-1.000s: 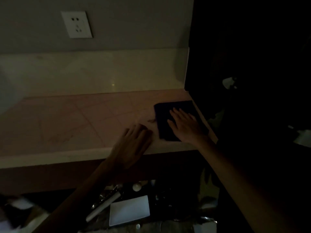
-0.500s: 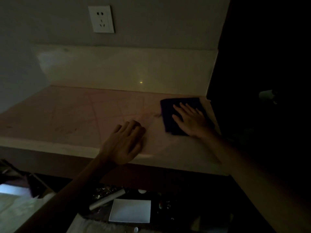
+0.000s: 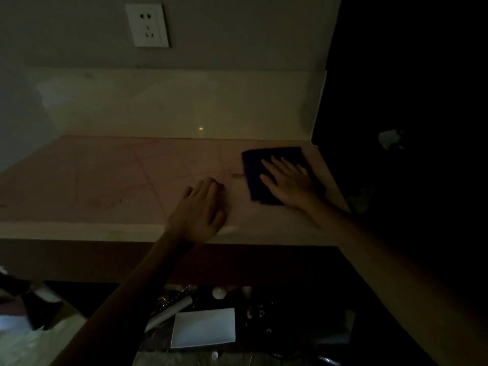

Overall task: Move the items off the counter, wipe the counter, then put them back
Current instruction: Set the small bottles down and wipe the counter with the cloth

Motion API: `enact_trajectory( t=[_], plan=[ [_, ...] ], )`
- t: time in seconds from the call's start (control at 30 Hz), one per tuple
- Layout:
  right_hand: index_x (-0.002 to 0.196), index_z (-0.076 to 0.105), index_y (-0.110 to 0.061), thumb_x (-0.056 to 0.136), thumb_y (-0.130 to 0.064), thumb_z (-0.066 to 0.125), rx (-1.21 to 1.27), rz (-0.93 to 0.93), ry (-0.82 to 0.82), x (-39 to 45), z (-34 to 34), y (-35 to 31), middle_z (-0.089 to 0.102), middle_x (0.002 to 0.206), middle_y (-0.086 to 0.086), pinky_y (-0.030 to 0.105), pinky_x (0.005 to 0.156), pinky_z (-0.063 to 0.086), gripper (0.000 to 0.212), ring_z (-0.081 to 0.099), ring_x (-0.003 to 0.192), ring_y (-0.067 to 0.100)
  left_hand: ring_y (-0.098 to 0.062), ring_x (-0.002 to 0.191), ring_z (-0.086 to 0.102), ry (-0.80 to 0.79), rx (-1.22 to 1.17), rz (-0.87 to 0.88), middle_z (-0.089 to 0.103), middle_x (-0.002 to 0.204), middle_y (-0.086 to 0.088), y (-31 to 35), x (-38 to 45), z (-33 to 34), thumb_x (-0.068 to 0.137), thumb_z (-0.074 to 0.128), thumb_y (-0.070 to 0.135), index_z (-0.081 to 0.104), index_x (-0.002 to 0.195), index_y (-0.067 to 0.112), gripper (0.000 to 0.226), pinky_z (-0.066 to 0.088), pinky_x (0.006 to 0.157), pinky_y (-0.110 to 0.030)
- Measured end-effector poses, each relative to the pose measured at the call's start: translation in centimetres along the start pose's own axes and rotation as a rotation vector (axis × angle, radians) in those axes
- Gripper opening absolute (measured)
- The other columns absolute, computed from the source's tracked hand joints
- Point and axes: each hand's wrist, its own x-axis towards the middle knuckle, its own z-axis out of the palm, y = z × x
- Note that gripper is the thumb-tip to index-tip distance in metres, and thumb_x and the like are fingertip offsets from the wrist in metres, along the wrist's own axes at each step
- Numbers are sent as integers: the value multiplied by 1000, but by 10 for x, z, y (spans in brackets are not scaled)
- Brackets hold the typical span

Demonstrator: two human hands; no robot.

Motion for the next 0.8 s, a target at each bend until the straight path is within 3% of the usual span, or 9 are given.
enact_trajectory(
  t=[0.17,0.27,0.5,0.67,0.8],
  plan=[
    [151,6,-43,95,-63,9,1,-60,14,-118,-4,-24,2,162,-15,41,121,3,60,-1,150,9,-27,100,55,57,-109,-62,52,114,-4,-11,-18,-10,87,38,47,52,117,13,49,35,80,-38],
    [151,7,-45,93,-67,11,13,-48,8,-131,-6,-27,1,162,-15,42,121,4,62,-2,150,9,-27,101,55,66,-76,-67,52,114,-3,-38,-32,-16,90,36,52,55,117,16,49,36,81,-39],
    [150,14,-45,91,-69,15,-16,168,-13,-15,-11,28,6,163,-8,42,119,9,64,6,150,13,-29,99,56,8,15,-80,52,116,-5,-74,-35,-20,93,32,53,58,117,17,51,39,79,-40],
    [150,18,-43,92,-68,19,-21,200,5,88,-7,43,9,163,-7,44,118,10,63,10,150,16,-23,94,55,4,39,-29,52,115,-1,-82,-31,-12,95,33,45,57,119,18,43,40,78,-38],
    [151,17,-40,95,-64,20,-47,190,11,109,-5,38,11,163,-5,44,118,9,61,11,150,17,-24,92,54,-2,45,3,53,114,-1,-88,-31,-11,94,36,44,58,118,20,40,40,78,-38]
  ],
)
